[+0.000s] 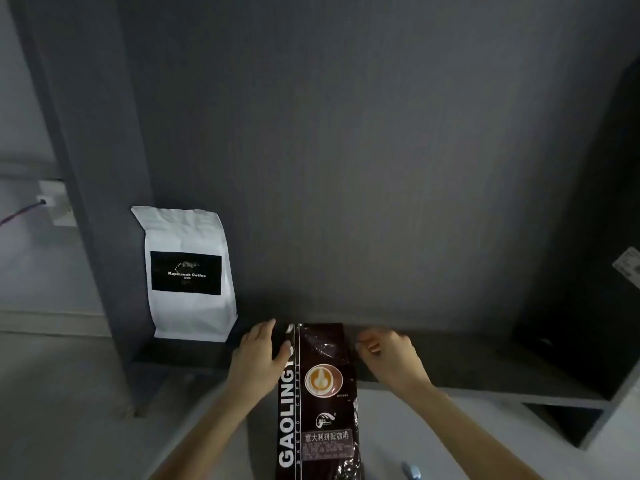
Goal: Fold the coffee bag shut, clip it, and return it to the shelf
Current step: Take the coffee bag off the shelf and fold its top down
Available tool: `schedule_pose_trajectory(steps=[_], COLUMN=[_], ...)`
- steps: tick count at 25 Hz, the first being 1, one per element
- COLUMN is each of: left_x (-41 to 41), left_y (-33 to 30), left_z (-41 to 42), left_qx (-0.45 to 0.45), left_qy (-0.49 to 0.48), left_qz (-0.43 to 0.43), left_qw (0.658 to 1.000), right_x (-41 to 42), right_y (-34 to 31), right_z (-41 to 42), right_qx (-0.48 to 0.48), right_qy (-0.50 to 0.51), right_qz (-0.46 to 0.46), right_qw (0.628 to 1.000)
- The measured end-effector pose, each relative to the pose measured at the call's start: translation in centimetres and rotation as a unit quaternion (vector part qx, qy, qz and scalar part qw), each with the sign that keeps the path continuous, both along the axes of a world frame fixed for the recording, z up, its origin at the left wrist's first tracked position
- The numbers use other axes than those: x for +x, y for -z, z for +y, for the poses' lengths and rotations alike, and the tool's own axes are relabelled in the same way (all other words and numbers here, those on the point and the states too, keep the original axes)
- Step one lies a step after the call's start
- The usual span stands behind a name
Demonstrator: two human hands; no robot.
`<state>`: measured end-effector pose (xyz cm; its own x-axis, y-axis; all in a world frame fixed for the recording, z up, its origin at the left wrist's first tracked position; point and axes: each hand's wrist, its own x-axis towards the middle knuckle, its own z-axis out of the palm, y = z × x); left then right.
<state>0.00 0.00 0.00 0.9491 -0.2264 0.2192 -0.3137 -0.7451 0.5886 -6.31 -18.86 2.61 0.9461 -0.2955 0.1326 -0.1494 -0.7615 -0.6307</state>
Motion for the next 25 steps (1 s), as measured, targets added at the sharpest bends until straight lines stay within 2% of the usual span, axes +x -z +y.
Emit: schedule_pose_trajectory(steps=[4, 11, 16, 21, 25], left_x=[0.4, -0.4, -1.5, -5.1, -6.9], left_y=[1.6, 2.4, 1.7, 1.1, 1.4], left_z=[0.0, -0.2, 0.0, -0.4, -0.3], left_qx=[-0.055, -0.087, -0.141, -0.286, -0.385], left_qy=[0.012, 0.030, 0.018, -0.013, -0.023], left_qz=[0.033, 0.025, 0.051, 0.059, 0.084], left_qw=[0.998, 0.996, 0.989, 0.956, 0.919], right_x=[0.5, 0.9, 0.0, -3.2, -5.9], right_y=[1.6, 3.5, 3.7, 3.8, 3.7], right_z=[0.1, 1.9, 2.3, 2.6, 3.1], right_qx=[0.024, 0.102, 0.161, 0.248, 0.259], right_qy=[0.010, 0.017, 0.024, 0.066, 0.079], right_qz=[0.027, 0.053, 0.021, -0.053, -0.106], right_qw=[0.999, 0.993, 0.986, 0.965, 0.957])
